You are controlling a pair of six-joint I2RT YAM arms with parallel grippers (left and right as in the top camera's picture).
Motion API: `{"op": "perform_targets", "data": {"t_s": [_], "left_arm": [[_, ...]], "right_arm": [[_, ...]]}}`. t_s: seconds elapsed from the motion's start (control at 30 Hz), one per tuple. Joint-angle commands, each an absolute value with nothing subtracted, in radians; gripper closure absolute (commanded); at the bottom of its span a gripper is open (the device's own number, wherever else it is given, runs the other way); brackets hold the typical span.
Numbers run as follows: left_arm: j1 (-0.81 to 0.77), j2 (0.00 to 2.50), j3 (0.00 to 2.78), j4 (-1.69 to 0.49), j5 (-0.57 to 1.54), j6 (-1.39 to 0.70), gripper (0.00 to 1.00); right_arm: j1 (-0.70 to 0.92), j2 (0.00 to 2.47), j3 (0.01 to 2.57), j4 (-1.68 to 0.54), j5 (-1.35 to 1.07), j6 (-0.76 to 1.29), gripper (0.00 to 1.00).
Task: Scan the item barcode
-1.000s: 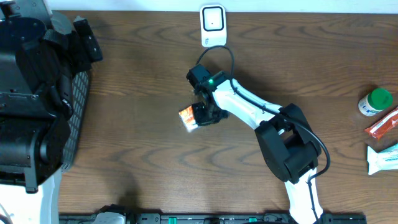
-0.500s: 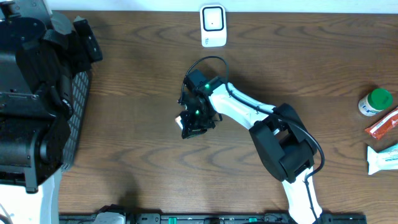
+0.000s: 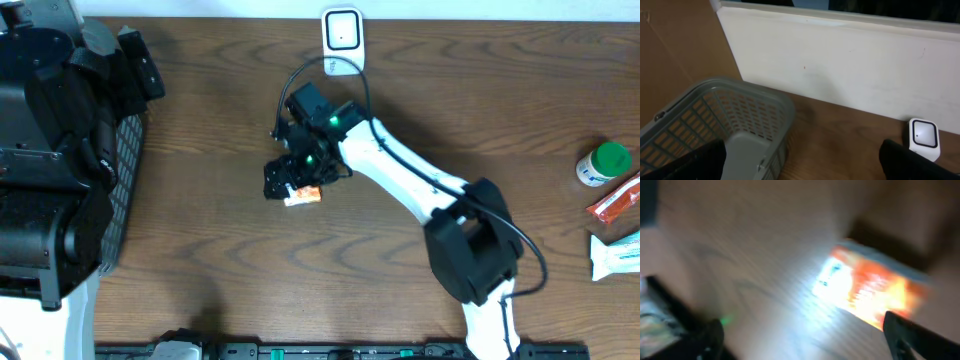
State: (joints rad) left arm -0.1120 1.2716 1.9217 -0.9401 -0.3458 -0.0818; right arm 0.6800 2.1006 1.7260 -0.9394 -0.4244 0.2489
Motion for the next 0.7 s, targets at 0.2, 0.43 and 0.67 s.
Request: {"op": "perform_targets", "data": {"t_s": [0.2, 0.43, 0.67], "left_arm": [[-0.108, 1.268, 1.919, -0.942, -0.349, -0.091, 0.02], [-0.108, 1.268, 1.919, -0.942, -0.349, -0.09, 0.02], [-0.108, 1.268, 1.919, -0.942, -0.349, -0.09, 0.02]], "right_arm": [[0.685, 2.151, 1.737, -1.039, -0.064, 0.352, 0.01], [0.716, 2.196, 1.737, -0.967, -0.088, 0.351, 0.01], [0.756, 2.199, 1.737, -0.912, -0.083, 0.384, 0.01]]}}
